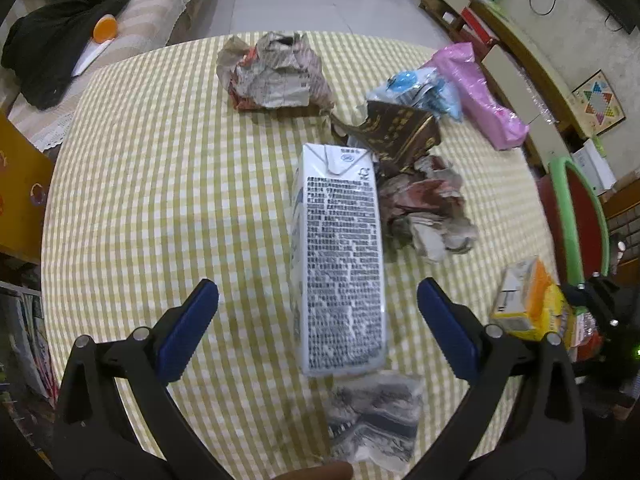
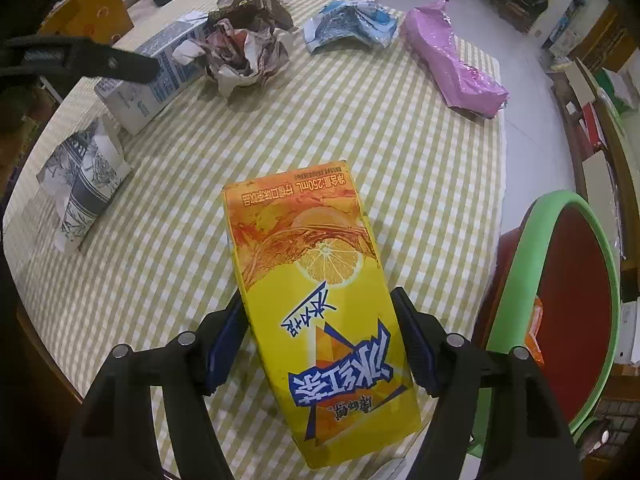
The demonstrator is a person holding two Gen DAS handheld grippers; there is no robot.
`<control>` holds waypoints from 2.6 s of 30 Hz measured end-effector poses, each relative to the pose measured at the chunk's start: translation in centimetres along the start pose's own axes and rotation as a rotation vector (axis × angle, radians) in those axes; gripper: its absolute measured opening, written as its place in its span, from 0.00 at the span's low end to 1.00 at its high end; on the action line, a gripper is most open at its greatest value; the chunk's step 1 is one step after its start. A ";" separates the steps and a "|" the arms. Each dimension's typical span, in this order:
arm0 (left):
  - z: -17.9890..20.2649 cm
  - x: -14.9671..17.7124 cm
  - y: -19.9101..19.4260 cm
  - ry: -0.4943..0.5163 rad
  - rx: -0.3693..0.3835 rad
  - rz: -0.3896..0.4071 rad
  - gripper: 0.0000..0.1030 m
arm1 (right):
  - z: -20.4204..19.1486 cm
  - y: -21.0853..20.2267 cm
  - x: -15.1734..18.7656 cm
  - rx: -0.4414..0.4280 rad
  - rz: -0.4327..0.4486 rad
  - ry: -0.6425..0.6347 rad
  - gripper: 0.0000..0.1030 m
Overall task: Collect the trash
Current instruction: 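Grasp the white milk carton with the left gripper while the right gripper grasps the yellow tea carton, then carry the white carton with the left gripper while the right gripper carries the yellow carton over the bucket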
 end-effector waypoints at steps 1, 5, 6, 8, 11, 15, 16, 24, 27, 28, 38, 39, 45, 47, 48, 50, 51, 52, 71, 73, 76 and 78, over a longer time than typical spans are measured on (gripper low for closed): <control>-0.1 0.0 0.3 0.001 -0.011 -0.002 0.95 | 0.1 -0.1 -0.1 -0.011 0.001 0.013 0.66; -0.2 -0.2 1.1 0.008 -0.036 -0.012 0.81 | 0.9 -0.7 -0.5 -0.023 0.015 0.037 0.66; -0.3 -0.1 1.4 0.005 -0.039 -0.021 0.71 | 1.2 -0.9 -0.8 -0.027 0.022 0.048 0.66; -0.3 0.1 1.9 -0.002 -0.028 -0.039 0.55 | 1.5 -1.9 -0.6 -0.037 0.031 0.060 0.66; 0.0 0.0 1.9 0.008 -0.023 -0.040 0.35 | 1.6 -2.9 -1.1 -0.040 0.040 0.075 0.66; 0.4 -0.2 0.3 0.014 -0.029 0.001 0.35 | 2.0 -3.8 -1.1 -0.045 0.054 0.096 0.65; 0.4 -0.2 -0.4 0.014 -0.030 0.016 0.35 | 2.0 -4.2 -1.3 -0.044 0.058 0.102 0.65; 1.5 0.3 -4.8 0.046 -0.041 0.073 0.35 | 2.9 -7.1 -1.2 -0.040 0.116 0.145 0.65; 2.7 0.7 -6.5 0.065 -0.038 0.094 0.35 | 2.9 -8.6 -1.6 -0.047 0.152 0.173 0.65; 3.2 0.6 -7.2 0.075 -0.036 0.104 0.35 | 3.2 -9.2 -1.6 -0.049 0.166 0.186 0.65; 10.3 -1.6 -9.9 0.182 0.031 0.156 0.35 | 7.2 -13.4 -1.8 -0.022 0.270 0.296 0.65; 11.0 -1.8 -9.9 0.191 0.043 0.157 0.35 | 7.9 -13.7 -1.8 -0.018 0.278 0.311 0.65; 15.0 -2.7 -9.5 0.249 0.086 0.154 0.35 | 11.1 -14.9 -0.9 0.004 0.307 0.386 0.65; 16.6 -2.9 -9.0 0.265 0.107 0.146 0.35 | 12.2 -15.0 -0.4 0.010 0.305 0.410 0.65; 17.0 -2.9 -8.8 0.271 0.114 0.142 0.35 | 12.5 -14.9 -0.1 0.013 0.303 0.419 0.65; 18.6 -3.0 -8.1 0.287 0.135 0.131 0.35 | 13.4 -14.9 0.4 0.018 0.299 0.440 0.65; 19.3 -3.0 -7.8 0.293 0.144 0.126 0.35 | 14.0 -14.9 0.8 0.021 0.297 0.456 0.65; 20.1 -3.1 -7.4 0.303 0.154 0.120 0.35 | 14.5 -14.9 1.0 0.024 0.296 0.466 0.65; 33.0 -1.5 0.9 0.399 0.327 -0.013 0.35 | 25.5 -13.8 7.5 0.083 0.230 0.799 0.65; 33.7 -1.3 1.5 0.402 0.333 -0.024 0.35 | 26.3 -13.4 8.2 0.086 0.216 0.833 0.65; 34.5 -1.3 2.7 0.402 0.342 -0.041 0.35 | 27.0 -12.9 8.8 0.085 0.199 0.865 0.65; 34.8 -1.3 3.2 0.391 0.357 -0.052 0.35 | 27.2 -12.8 8.9 0.084 0.194 0.876 0.65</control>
Point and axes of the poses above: each gripper's, at about its wrist camera, not at the fingertips, and y roughly the way its jaws point, z to its right, x to its underside, the point moved 8 cm from there along y, roughly the way its jaws point, and after that the axes turned 14 degrees about x, right-handed, at the moved point
